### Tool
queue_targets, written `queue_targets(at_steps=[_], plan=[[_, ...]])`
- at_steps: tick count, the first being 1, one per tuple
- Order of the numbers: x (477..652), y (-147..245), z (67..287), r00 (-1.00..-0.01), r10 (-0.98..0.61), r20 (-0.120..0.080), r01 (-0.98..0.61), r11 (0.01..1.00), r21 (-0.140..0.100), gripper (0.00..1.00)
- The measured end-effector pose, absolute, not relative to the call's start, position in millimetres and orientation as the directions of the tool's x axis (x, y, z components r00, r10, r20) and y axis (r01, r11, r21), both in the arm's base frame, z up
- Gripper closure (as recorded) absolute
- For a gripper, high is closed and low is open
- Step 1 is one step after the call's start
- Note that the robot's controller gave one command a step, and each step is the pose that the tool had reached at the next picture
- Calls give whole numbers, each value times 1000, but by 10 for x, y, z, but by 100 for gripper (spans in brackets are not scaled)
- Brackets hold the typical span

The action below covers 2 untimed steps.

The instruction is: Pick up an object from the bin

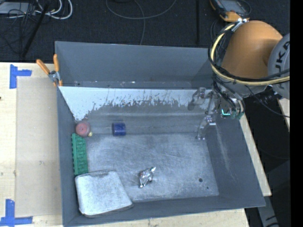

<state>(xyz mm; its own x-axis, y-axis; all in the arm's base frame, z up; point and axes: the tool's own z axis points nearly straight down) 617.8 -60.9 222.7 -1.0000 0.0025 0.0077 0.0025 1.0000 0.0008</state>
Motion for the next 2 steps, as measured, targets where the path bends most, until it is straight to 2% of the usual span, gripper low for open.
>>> queue_targets(at_steps=[1,2], plan=[[5419,-105,1268,-1000,-9,14,-9,1000,2,0],[4911,152,774,-1000,-15,-2,-15,1000,0,0]])
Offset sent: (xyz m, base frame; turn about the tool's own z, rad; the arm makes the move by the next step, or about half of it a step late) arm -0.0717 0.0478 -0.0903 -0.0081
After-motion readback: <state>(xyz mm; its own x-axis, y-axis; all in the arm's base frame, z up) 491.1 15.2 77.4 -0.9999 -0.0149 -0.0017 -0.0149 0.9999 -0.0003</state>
